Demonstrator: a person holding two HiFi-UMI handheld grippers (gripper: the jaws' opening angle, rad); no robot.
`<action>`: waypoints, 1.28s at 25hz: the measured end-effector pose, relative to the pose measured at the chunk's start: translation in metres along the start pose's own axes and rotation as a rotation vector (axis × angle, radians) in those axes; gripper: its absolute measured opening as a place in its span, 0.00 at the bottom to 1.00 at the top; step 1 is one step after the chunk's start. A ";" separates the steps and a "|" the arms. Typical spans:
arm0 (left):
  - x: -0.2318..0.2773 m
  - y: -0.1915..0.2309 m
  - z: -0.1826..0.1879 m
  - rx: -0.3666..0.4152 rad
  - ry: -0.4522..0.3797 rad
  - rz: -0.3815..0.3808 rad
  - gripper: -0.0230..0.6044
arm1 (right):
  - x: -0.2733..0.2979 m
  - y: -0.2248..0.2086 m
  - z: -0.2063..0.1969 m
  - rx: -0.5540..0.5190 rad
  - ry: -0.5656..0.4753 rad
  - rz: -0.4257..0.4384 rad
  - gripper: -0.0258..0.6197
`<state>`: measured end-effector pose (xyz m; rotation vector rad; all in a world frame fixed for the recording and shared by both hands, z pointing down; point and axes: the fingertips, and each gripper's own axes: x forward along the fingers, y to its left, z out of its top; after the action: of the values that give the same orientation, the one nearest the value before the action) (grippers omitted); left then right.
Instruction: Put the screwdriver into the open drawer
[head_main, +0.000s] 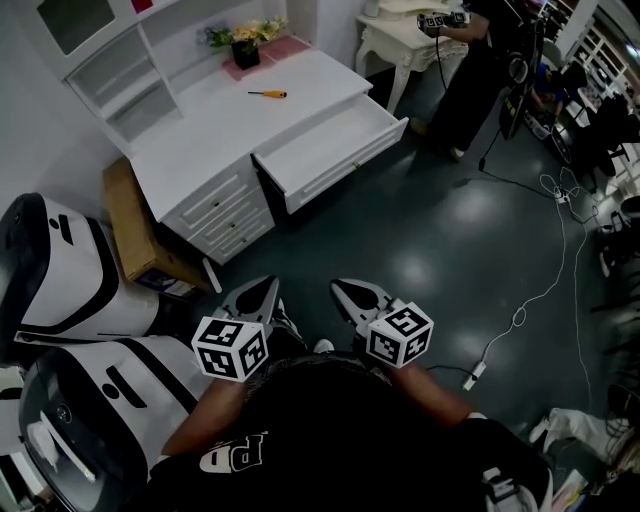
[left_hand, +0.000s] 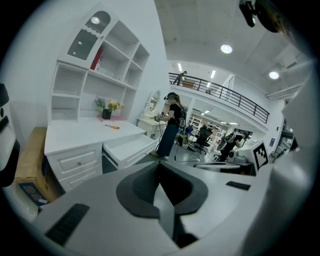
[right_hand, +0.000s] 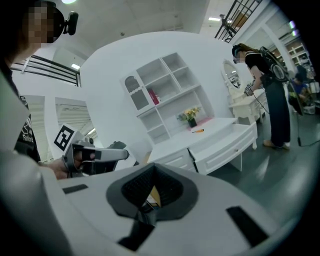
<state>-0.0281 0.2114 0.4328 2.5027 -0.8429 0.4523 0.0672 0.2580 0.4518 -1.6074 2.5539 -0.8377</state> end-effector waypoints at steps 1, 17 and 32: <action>0.002 0.002 0.001 -0.002 -0.001 -0.004 0.05 | 0.002 -0.002 0.001 -0.002 0.003 -0.003 0.05; 0.037 0.073 0.035 -0.030 -0.007 0.003 0.05 | 0.075 -0.023 0.033 -0.040 0.052 -0.013 0.05; 0.094 0.161 0.082 -0.026 0.053 -0.004 0.05 | 0.177 -0.059 0.074 -0.042 0.110 -0.036 0.05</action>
<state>-0.0455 0.0101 0.4557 2.4572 -0.8184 0.5006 0.0540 0.0583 0.4620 -1.6692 2.6407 -0.9056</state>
